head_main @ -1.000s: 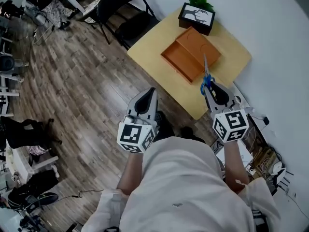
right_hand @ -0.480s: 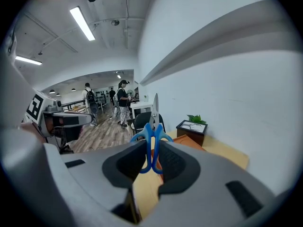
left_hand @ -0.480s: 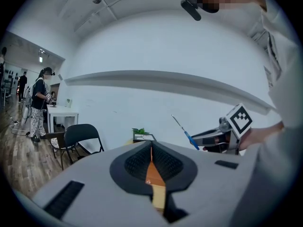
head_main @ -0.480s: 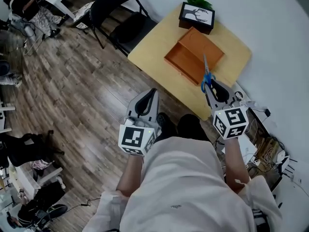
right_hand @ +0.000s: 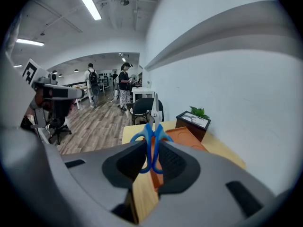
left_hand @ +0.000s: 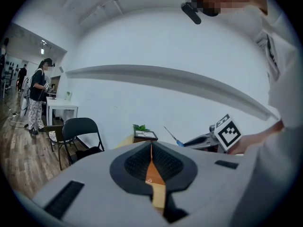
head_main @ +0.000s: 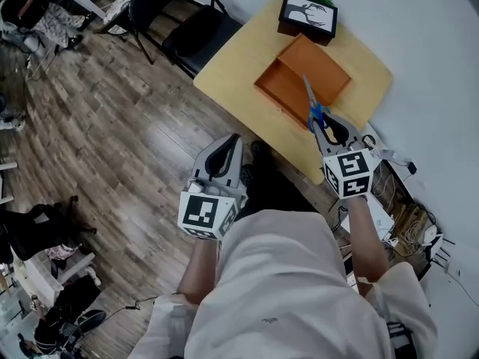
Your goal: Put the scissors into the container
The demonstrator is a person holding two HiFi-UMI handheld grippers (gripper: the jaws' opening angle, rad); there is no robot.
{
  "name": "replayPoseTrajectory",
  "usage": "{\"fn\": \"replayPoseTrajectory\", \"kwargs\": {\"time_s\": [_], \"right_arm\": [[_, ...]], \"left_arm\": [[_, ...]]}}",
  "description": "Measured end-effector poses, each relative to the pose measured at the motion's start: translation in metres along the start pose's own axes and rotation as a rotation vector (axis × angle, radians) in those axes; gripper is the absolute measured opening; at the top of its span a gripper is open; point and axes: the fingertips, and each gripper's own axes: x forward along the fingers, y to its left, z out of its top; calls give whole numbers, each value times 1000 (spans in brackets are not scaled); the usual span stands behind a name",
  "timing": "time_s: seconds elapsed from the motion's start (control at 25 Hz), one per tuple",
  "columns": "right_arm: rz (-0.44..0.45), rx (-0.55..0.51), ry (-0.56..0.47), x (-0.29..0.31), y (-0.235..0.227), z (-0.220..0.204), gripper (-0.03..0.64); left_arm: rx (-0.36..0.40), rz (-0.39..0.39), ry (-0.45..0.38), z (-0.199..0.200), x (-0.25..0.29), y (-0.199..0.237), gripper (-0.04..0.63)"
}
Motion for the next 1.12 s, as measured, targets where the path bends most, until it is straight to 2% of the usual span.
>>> {"fn": "replayPoseTrajectory", "kwargs": {"time_s": [0.24, 0.72, 1.12], "right_arm": [[32, -83, 94, 51, -14, -19, 83], [96, -117, 313, 135, -32, -70, 83], [164, -180, 409, 181, -45, -95, 83]], "left_arm": [[3, 18, 15, 9, 22, 14, 8], [-17, 65, 58, 19, 76, 39, 8], [-16, 112, 79, 19, 120, 50, 8]]}}
